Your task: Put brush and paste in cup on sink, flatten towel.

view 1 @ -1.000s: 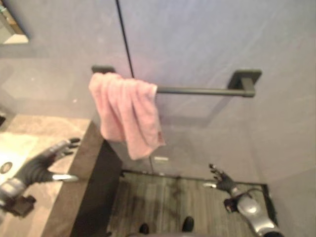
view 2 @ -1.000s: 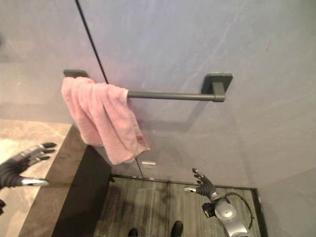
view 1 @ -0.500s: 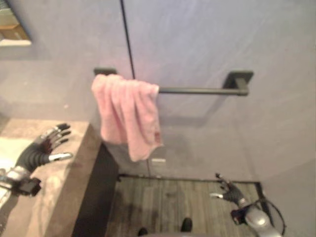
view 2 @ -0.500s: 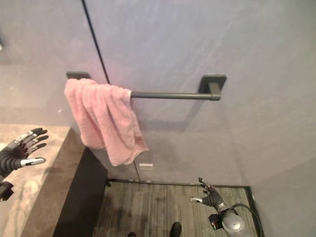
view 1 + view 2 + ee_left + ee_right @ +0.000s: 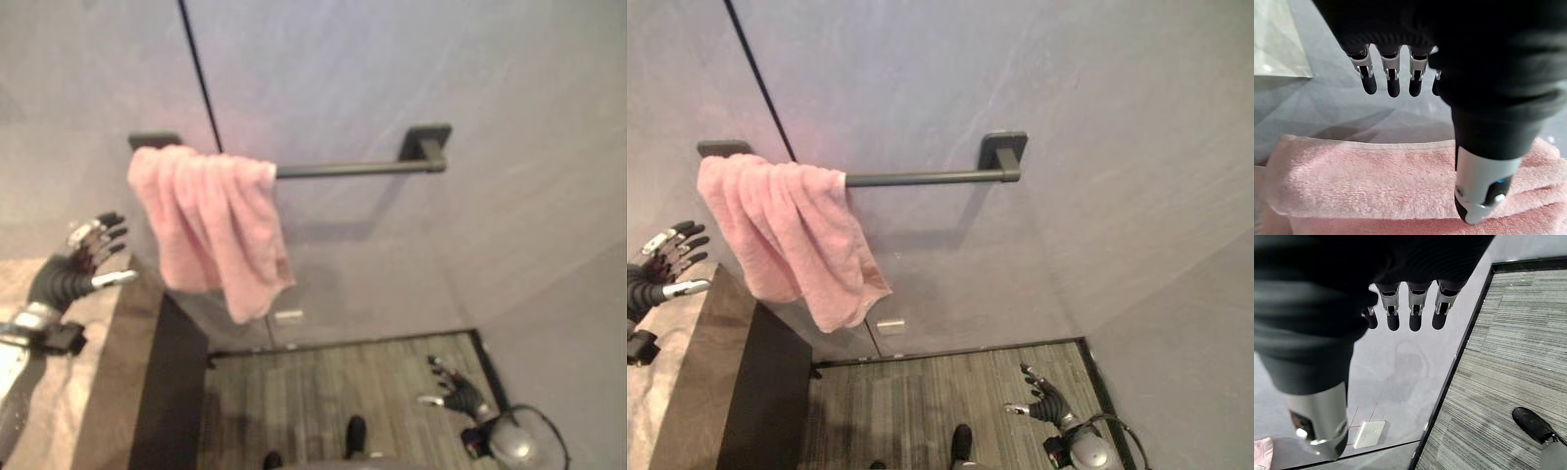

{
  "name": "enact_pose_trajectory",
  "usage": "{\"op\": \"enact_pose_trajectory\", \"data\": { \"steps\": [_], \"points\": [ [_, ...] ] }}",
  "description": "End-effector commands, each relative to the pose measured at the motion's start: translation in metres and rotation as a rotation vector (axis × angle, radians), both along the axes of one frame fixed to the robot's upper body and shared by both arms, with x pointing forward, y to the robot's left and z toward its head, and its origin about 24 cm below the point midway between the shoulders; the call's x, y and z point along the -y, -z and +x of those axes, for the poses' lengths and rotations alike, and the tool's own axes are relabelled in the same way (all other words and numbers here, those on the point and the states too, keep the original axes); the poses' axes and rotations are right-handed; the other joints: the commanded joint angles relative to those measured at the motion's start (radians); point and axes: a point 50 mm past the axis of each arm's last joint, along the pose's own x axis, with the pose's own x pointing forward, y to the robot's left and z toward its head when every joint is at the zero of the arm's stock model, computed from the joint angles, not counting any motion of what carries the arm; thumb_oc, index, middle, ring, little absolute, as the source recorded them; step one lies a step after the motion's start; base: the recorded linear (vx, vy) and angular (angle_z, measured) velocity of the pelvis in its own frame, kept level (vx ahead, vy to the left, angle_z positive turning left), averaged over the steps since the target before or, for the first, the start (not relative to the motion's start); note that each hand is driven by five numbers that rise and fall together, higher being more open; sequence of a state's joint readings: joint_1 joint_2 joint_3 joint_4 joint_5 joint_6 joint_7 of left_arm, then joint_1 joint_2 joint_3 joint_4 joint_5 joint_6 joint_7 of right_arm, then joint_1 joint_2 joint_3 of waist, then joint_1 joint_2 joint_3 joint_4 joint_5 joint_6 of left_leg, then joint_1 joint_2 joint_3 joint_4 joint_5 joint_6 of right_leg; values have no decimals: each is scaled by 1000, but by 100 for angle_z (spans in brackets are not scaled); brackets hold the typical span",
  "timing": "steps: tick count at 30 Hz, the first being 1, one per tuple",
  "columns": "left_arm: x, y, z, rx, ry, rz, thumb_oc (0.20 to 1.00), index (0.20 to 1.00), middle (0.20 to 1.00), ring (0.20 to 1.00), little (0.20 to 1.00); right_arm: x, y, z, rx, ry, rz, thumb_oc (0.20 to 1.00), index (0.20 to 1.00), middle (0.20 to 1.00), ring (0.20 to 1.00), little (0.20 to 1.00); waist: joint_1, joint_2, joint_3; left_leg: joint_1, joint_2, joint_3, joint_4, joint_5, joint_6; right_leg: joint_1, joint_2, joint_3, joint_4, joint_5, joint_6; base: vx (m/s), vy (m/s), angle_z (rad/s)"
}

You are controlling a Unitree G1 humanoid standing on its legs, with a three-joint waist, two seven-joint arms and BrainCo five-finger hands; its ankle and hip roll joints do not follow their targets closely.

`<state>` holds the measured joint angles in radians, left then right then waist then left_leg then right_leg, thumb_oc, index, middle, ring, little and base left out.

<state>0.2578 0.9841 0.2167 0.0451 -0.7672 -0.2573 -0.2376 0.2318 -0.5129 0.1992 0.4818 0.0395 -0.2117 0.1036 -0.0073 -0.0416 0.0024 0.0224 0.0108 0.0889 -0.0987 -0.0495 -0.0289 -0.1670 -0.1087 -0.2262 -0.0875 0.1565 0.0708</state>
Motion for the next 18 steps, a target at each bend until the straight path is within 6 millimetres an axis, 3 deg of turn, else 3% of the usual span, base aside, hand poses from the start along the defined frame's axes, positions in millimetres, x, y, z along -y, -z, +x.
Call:
{"op": "enact_pose_trajectory", "data": {
  "steps": [1, 2, 3, 4, 5, 12, 13, 17, 18],
  "points": [
    [5, -26, 8, 126, 24, 36, 815, 815, 815, 815, 815, -5, -24, 28, 138, -62, -4, 1000, 1000, 1000, 1000, 1000, 6, -3, 21, -23, -7, -39, 11, -20, 36, 107, -73, -47, 0, -3, 131, 33, 16, -3],
    [6, -24, 8, 118, 34, 32, 649, 649, 649, 649, 649, -6, -25, 29, 141, -67, -4, 1000, 1000, 1000, 1000, 1000, 6, -2, 20, -20, -7, -39, 11, -21, 36, 109, -73, -47, 0, -7, 130, 39, 17, -4],
    [7, -23, 8, 115, 38, 28, 558, 558, 558, 558, 558, -6, -25, 30, 141, -68, -2, 1000, 1000, 1000, 1000, 1000, 6, -2, 20, -19, -7, -39, 11, -21, 36, 110, -73, -47, 0, -8, 130, 38, 4, -6],
    [11, -20, 10, 105, 58, 17, 282, 282, 282, 282, 282, -11, -28, 34, 159, -83, 13, 1000, 1000, 1000, 1000, 1000, 5, 0, 18, -17, -5, -38, 11, -21, 35, 114, -72, -49, 0, -14, 129, 34, -1, -7],
    [12, -19, 11, 102, 63, 14, 200, 200, 200, 200, 200, -14, -30, 36, 170, -97, 22, 1000, 1000, 1000, 1000, 1000, 5, 0, 18, -16, -4, -37, 11, -21, 35, 114, -72, -49, 0, -17, 128, 28, -3, -4],
    [22, -20, 16, 107, 116, -5, 200, 200, 200, 200, 200, -40, -46, 53, 233, -227, 52, 1000, 1000, 1000, 1000, 1000, 9, 5, 20, -12, -1, -35, 11, -22, 33, 118, -71, -49, 0, -31, 123, 0, 0, 0],
    [23, -20, 18, 106, 119, 10, 200, 200, 200, 200, 200, -54, -57, 61, 275, -298, 74, 1000, 1000, 1000, 1000, 1000, 12, 7, 21, -11, 1, -33, 11, -21, 32, 119, -70, -49, 0, -37, 121, 0, 0, 0],
    [23, -18, 19, 107, 103, 8, 200, 200, 200, 200, 200, -75, -71, 73, 335, -365, 128, 1000, 1000, 1000, 1000, 1000, 18, 9, 19, -13, 2, -32, 11, -21, 31, 119, -71, -52, 0, -43, 119, 0, 0, 0],
    [22, -17, 20, 109, 85, 6, 200, 200, 200, 200, 200, -89, -86, 82, 387, -423, 166, 1000, 1000, 1000, 1000, 1000, 23, 12, 20, -17, 1, -31, 11, -19, 31, 117, -72, -53, 0, -46, 117, 0, 0, 0]
  ]
}}
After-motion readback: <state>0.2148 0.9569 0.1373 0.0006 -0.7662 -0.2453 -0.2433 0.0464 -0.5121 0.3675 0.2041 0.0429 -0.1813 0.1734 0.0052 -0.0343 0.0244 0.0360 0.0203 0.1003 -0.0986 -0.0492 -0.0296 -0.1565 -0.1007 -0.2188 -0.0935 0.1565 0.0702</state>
